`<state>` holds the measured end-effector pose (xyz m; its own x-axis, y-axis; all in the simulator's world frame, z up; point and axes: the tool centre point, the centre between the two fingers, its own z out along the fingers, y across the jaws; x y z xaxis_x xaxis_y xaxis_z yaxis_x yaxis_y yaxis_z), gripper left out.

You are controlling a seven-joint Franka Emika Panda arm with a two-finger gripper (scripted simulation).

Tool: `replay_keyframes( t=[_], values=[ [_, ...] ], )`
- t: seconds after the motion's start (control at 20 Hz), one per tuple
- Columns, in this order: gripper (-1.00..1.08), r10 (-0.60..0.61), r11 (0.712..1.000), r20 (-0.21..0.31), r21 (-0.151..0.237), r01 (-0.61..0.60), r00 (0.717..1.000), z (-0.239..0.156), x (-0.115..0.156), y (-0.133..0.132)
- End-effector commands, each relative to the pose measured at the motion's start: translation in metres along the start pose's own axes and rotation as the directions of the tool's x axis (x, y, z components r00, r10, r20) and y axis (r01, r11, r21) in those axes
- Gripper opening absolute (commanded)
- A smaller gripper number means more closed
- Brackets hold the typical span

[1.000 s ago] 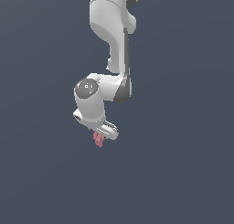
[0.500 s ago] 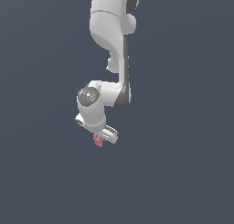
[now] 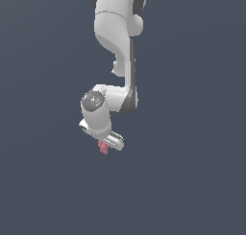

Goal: Pick up the object and move it to a goal position.

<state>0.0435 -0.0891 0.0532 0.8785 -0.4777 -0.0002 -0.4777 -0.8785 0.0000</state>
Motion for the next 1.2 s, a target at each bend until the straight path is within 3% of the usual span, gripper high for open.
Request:
replay_keyframes(
  t=[0.0,0.5,1.15],
  values=[
    [-1.0,0.0,1.0,0.0,0.0,0.0,1.0,0.0,0.0,0.0],
    [-1.0,0.0,1.0,0.0,0.0,0.0,1.0,-0.034,0.014,0.001],
    [-1.0,0.001,1.0,0.0,-0.001,-0.001,1.0,-0.138,0.057,0.004]
  ],
)
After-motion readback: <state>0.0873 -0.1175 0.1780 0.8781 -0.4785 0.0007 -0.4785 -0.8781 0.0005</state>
